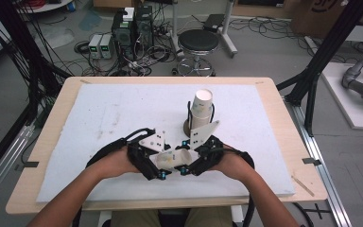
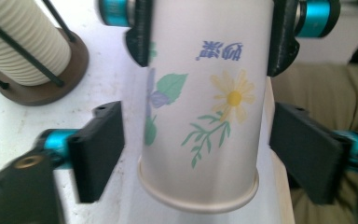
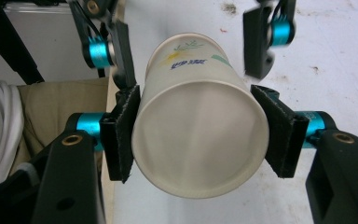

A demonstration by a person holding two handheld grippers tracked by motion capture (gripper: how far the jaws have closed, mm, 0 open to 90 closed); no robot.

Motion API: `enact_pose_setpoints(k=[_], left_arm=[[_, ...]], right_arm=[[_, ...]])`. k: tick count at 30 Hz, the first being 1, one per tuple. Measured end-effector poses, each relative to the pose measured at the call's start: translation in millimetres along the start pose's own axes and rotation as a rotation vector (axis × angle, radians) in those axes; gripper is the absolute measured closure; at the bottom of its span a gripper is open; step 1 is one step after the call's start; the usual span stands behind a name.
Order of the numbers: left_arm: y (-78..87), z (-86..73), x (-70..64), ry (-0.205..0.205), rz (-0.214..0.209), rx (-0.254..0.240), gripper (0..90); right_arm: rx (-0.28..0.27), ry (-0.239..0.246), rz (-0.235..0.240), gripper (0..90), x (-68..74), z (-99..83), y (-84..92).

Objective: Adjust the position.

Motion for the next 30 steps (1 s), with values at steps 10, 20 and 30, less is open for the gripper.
enact_pose_setpoints(k=[10, 20, 30], left_arm=[[18.2, -13.7, 0.6, 0.152, 0.038, -0.323, 18.2], [21.2, -16.3, -4.9, 0.17, 0.025, -0.443, 18.6], [7.4, -14.1, -10.0, 0.174, -0.01, -0.461, 18.8]], right_arm=[[-0.084, -0.039, -0.026, 37.6, 0.2, -9.4, 13.6], [-0.244, -0.074, -0.044, 37.6, 7.1, -17.4, 22.3], [-0.328, -0.098, -0.048, 37.6, 11.2, -28.3, 26.7]])
Point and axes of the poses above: each handheld gripper's, and its own axes: y roughly backward along the jaws, z roughly out of its top, x roughly to its left, the point moved 6 cm from there along -y, roughly forward along the jaws, and after that the axes turned 1 degree about y, right-handed, at the moved point
